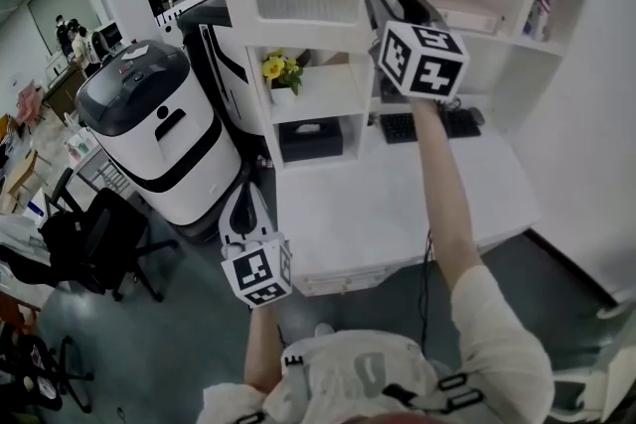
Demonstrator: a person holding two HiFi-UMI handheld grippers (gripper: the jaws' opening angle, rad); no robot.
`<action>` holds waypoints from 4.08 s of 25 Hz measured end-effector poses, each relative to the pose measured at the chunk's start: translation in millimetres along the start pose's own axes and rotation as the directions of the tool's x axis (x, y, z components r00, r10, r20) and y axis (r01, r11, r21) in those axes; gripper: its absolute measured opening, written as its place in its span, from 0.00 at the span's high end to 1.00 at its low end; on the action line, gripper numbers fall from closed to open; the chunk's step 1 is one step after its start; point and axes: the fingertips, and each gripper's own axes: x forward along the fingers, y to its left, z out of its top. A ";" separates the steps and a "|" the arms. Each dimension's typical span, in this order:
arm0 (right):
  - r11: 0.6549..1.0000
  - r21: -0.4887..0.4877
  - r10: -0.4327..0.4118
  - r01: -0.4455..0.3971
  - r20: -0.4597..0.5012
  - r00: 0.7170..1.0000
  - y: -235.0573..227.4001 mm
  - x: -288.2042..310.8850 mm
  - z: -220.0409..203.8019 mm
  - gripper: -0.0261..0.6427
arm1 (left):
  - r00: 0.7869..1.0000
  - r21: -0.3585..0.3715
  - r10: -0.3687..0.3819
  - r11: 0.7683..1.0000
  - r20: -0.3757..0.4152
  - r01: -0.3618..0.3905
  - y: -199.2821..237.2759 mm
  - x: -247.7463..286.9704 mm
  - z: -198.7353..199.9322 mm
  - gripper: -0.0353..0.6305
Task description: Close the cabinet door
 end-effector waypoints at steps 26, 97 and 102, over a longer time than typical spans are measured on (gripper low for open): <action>0.999 -0.018 -0.033 0.032 -0.004 0.999 -14.7 24.0 -9.3 0.70 | 1.000 0.000 0.012 1.000 -0.004 -0.012 -2.0 19.2 -2.5 0.94; 0.985 -0.157 0.101 -0.078 0.141 0.985 1.5 -147.2 -24.1 0.93 | 0.995 -0.004 0.047 0.999 0.084 -0.047 -3.9 -6.3 33.5 0.94; 0.993 -0.085 0.089 -0.080 0.112 0.990 13.8 -188.9 -62.5 0.94 | 0.995 0.013 0.037 0.999 0.093 -0.038 -14.1 -17.8 29.6 0.94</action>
